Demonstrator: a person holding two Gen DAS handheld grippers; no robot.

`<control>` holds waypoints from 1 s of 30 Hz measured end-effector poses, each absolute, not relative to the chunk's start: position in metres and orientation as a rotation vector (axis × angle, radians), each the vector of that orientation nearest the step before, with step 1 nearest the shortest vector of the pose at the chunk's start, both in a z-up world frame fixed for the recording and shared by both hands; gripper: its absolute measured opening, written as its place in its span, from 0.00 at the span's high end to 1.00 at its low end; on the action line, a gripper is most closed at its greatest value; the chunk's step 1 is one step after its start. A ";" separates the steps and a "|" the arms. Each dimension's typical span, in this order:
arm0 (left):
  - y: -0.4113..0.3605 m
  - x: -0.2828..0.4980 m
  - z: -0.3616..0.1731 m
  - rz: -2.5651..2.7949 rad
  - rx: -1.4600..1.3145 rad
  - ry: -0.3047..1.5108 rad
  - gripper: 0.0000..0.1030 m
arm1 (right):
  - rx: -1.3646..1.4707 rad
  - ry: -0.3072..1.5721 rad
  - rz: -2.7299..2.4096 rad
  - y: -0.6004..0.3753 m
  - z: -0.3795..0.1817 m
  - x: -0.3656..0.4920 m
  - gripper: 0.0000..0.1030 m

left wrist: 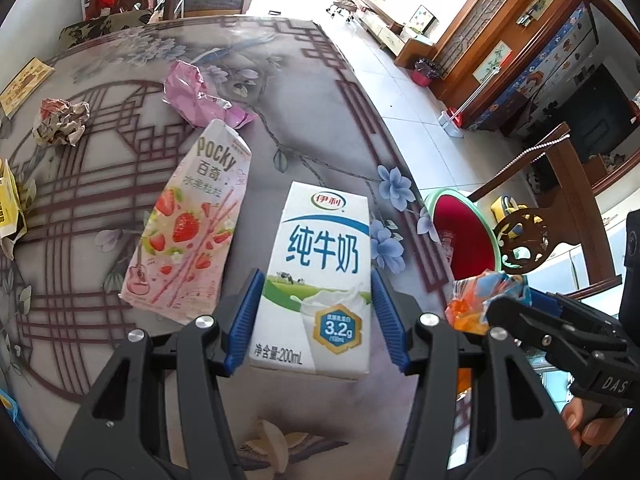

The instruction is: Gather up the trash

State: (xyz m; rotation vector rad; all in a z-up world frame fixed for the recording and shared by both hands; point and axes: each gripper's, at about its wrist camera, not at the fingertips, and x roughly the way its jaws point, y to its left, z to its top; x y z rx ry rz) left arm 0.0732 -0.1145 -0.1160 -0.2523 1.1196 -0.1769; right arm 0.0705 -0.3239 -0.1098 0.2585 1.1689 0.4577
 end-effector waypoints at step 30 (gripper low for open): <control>-0.193 0.092 -0.123 -0.171 -0.091 1.139 0.33 | 0.449 1.129 0.284 -0.487 -0.120 0.106 0.44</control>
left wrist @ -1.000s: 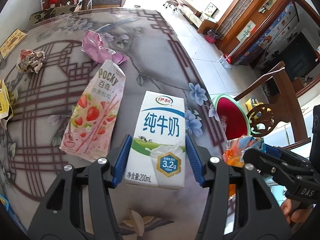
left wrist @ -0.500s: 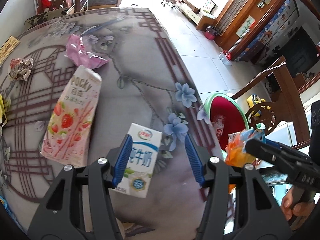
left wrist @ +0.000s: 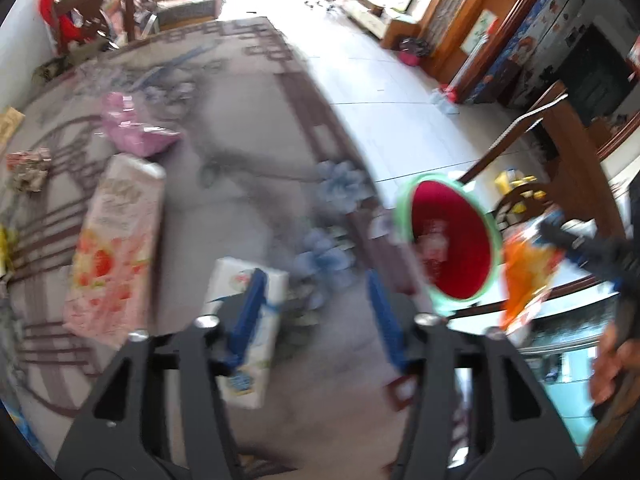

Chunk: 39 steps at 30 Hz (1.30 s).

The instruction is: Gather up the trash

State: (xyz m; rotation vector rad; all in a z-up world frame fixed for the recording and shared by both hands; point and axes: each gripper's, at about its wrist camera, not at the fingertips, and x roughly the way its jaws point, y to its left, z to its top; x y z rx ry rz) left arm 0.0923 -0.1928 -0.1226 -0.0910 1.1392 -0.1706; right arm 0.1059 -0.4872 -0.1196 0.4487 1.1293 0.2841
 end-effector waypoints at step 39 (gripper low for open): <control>-0.381 0.146 -0.116 -0.599 0.091 1.075 0.47 | 0.512 1.050 -0.059 -0.602 -0.145 0.107 0.21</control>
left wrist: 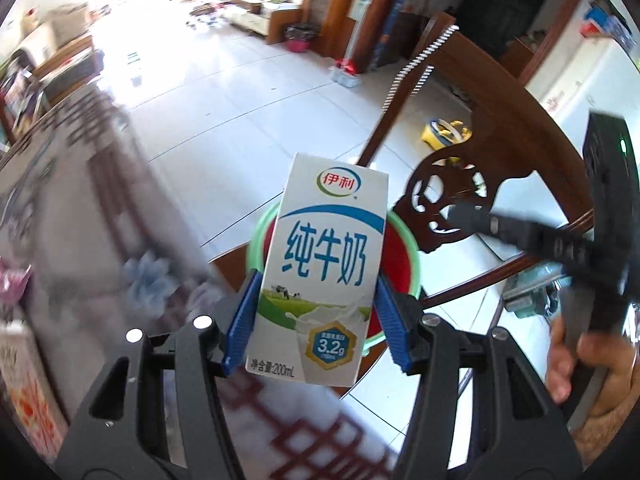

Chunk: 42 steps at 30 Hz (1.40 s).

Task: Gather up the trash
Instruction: 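Drop the snack bag into the bin with the right gripper while the left gripper drops the milk carton, then grasp the Pocky box with the right gripper while the left gripper grasps the yellow medicine box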

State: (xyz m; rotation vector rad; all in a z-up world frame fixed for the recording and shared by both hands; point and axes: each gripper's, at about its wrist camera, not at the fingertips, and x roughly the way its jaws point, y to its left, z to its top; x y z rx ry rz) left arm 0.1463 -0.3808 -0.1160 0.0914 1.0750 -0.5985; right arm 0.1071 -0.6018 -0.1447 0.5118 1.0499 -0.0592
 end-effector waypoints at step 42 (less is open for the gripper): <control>0.166 0.006 -0.142 0.338 -0.492 1.085 0.12 | 0.271 1.369 0.392 -0.114 -0.209 0.176 0.09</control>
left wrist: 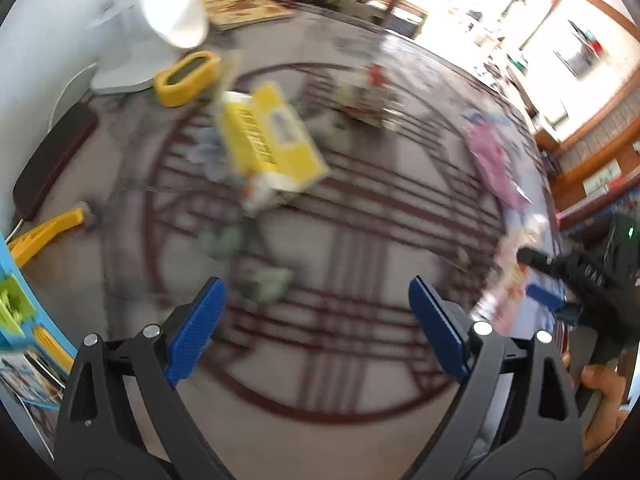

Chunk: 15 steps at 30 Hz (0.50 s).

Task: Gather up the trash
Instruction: 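Grasp the Pocky box with the right gripper while the left gripper grasps the yellow medicine box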

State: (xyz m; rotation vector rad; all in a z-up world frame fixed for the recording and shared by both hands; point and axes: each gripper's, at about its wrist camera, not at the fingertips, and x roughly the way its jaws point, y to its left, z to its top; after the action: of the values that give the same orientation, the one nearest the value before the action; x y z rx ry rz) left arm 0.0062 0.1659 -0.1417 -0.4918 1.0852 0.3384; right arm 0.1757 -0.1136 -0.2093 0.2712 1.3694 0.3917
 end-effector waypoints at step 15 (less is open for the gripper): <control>0.250 0.079 -0.177 0.430 -0.640 1.022 0.08 | 0.029 1.327 0.500 -0.071 -0.184 0.142 0.35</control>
State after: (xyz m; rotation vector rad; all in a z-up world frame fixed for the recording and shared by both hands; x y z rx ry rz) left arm 0.0786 0.2499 -0.1770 -0.6396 1.0216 0.4301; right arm 0.1425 -0.0710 -0.1840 0.0293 1.3275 0.5003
